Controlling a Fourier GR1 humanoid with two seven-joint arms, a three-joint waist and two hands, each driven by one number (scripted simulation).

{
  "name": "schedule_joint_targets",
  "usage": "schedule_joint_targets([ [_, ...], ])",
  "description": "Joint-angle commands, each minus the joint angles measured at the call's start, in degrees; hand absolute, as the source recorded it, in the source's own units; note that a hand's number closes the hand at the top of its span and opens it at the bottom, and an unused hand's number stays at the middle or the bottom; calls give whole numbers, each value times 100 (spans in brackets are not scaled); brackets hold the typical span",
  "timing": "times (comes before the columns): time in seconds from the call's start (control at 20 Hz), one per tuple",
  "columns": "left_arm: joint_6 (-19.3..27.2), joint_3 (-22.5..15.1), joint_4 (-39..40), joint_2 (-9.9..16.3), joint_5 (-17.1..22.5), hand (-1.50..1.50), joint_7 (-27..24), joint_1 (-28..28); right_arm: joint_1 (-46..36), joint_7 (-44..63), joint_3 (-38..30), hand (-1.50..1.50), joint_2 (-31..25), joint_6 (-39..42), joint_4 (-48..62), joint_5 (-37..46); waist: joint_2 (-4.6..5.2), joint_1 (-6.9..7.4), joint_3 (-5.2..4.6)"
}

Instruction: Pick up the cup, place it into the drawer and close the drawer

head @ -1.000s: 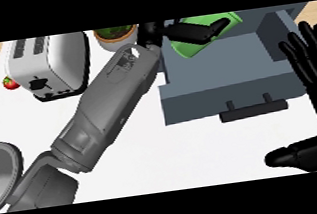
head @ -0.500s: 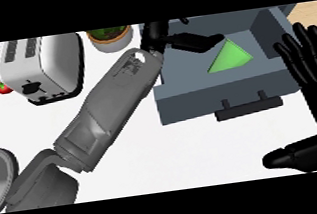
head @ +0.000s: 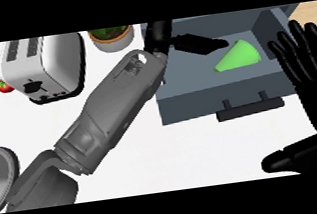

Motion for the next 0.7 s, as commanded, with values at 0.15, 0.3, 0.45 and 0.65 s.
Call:
schedule_joint_targets([
  [0.15, -232, 376, -408, 0, 515, -150, -545, -39, 312, 325, -231, -150, -148, 97, -367, -468, -93, 294, -4],
  [0.3, -401, 593, -670, 0, 515, -150, -284, 121, 109, 441, -125, 150, -169, 32, -526, -384, -142, 528, -9],
  [0.45, -68, 597, -1397, 144, 539, -150, 43, 505, 393, 390, -434, 150, -582, 439, -527, -528, -207, 683, -9],
  [0.65, -254, 807, -1789, 740, 596, -150, 6, 940, 510, 230, -323, 150, -1015, 897, -541, -5, -204, 729, -11],
])
